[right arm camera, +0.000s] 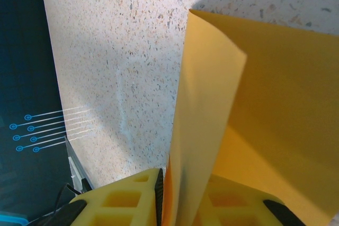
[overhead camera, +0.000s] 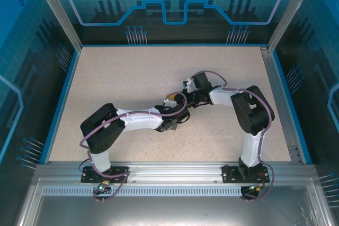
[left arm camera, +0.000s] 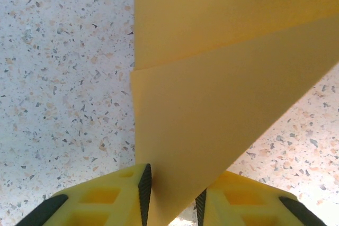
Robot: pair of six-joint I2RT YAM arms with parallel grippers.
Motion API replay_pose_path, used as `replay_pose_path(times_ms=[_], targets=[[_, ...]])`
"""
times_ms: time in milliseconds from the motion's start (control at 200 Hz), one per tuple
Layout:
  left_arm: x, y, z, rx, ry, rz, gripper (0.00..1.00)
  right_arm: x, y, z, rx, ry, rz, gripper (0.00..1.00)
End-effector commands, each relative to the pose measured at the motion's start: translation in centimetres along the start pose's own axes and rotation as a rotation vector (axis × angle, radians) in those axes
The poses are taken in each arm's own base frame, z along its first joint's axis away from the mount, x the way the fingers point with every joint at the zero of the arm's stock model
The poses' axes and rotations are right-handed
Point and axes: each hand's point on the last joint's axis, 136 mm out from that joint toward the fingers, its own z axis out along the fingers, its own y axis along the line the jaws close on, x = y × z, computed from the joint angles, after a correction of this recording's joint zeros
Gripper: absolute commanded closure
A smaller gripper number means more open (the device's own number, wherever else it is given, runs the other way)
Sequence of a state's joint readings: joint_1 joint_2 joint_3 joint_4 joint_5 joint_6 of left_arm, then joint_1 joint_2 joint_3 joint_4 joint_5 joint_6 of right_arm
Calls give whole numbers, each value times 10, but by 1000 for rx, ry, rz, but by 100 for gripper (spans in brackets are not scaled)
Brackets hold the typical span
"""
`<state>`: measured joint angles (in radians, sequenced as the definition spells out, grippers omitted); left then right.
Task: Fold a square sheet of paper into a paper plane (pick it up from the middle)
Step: Fourth fold the wing at the center of the table.
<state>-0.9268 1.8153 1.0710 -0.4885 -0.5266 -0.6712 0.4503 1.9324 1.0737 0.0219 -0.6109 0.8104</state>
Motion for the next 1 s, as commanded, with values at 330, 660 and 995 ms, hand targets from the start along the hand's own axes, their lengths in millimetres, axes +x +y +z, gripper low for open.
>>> replay_pose_path(times_ms=[330, 660, 995], targets=[[-7, -6, -8, 32, -28, 4, 70, -4, 2, -4, -7, 0, 13, 80], [-5, -10, -6, 58, -15, 22, 86, -6, 2, -11, 9, -17, 9, 75], [-7, -26, -6, 344, 62, -63, 92, -3, -3, -58, 95, -110, -16, 62]])
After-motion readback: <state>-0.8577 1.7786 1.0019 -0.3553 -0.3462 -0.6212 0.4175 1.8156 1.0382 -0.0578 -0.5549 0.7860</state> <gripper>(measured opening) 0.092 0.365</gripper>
